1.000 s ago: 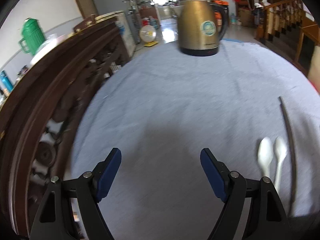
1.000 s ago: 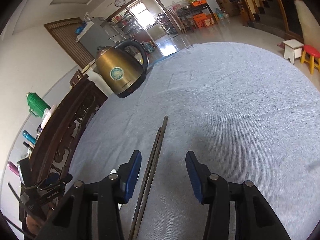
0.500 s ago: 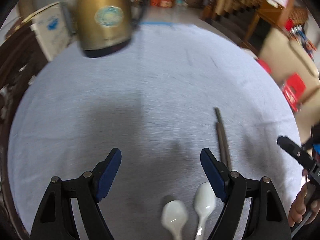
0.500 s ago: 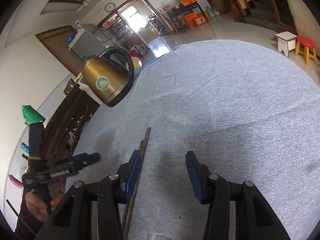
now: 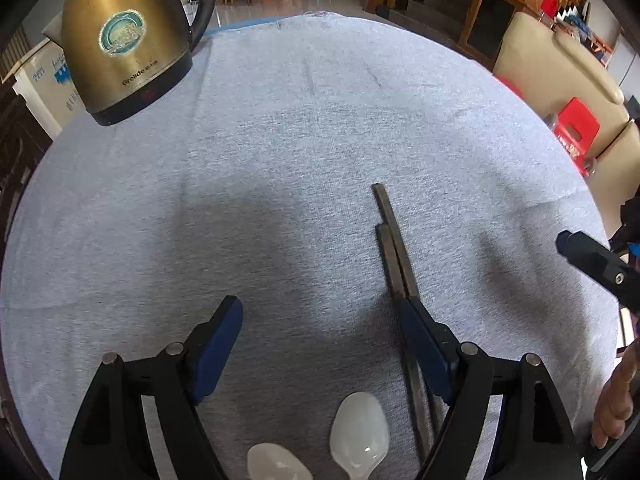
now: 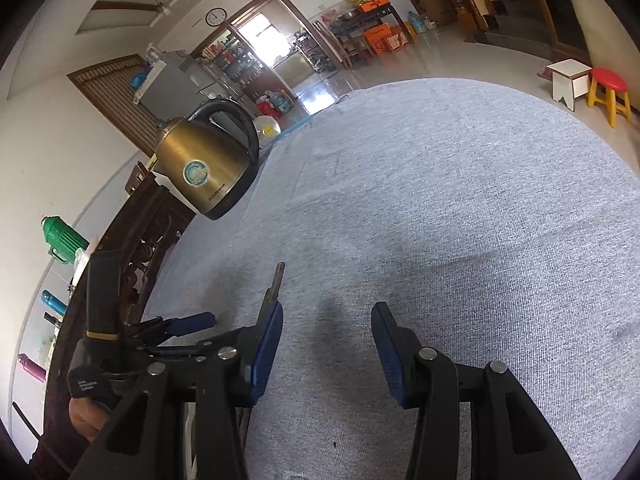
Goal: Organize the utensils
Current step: 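Lower the left tool onto a dark chopstick while the right tool grasps another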
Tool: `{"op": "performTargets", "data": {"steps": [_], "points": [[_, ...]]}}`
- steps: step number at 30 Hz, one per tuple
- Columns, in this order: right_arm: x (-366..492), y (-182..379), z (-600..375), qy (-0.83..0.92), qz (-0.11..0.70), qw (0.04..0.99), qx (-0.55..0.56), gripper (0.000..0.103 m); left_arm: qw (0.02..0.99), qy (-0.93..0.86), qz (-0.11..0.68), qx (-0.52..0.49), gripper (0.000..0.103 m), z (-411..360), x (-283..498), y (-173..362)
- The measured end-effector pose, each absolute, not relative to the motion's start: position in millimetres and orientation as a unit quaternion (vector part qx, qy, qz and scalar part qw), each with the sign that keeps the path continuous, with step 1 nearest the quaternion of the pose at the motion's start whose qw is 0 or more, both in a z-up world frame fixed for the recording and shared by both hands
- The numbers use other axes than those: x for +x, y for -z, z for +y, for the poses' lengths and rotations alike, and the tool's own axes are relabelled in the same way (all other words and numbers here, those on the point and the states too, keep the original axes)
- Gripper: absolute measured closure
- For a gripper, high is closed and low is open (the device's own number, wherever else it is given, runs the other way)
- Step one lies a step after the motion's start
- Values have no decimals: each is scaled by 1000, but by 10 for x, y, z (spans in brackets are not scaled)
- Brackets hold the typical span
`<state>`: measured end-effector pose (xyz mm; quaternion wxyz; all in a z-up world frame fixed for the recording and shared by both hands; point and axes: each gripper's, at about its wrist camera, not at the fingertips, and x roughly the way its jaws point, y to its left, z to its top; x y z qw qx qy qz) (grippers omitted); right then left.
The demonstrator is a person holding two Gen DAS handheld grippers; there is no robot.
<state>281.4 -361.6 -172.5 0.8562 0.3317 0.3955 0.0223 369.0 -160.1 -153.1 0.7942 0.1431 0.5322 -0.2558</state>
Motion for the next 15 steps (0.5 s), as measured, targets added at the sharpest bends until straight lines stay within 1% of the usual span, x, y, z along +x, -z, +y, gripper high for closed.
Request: {"op": "performTargets", "data": {"steps": [5, 8, 14, 15], "points": [[2816, 1759, -3630, -22, 399, 854, 334, 54, 793, 261, 532, 145, 21, -1651, 3700, 1562], [2828, 1762, -3614, -24, 401, 853, 334, 54, 796, 252, 525, 164, 21, -1694, 3689, 1584], [2863, 1757, -3539, -31, 405, 855, 323, 54, 803, 235, 526, 155, 22, -1567, 3764, 1587], [2894, 1757, -3511, -33, 409, 855, 317, 54, 804, 236, 524, 152, 26, -1535, 3801, 1594]]}}
